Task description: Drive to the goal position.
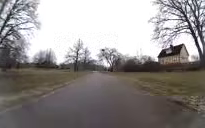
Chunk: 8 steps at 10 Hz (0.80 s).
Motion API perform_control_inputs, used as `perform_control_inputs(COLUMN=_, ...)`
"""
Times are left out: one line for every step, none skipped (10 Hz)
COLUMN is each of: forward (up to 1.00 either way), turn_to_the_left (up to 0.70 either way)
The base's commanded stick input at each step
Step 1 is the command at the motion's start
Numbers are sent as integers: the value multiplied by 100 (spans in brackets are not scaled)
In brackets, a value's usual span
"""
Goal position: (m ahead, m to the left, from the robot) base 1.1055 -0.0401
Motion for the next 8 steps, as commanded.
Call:
perform_control_inputs(forward=100, turn_to_the_left=0)
perform_control_inputs(forward=100, turn_to_the_left=0)
perform_control_inputs(forward=100, turn_to_the_left=0)
perform_control_inputs(forward=100, turn_to_the_left=0)
perform_control_inputs(forward=100, turn_to_the_left=0)
perform_control_inputs(forward=100, turn_to_the_left=0)
perform_control_inputs(forward=62, turn_to_the_left=0)
perform_control_inputs(forward=24, turn_to_the_left=0)
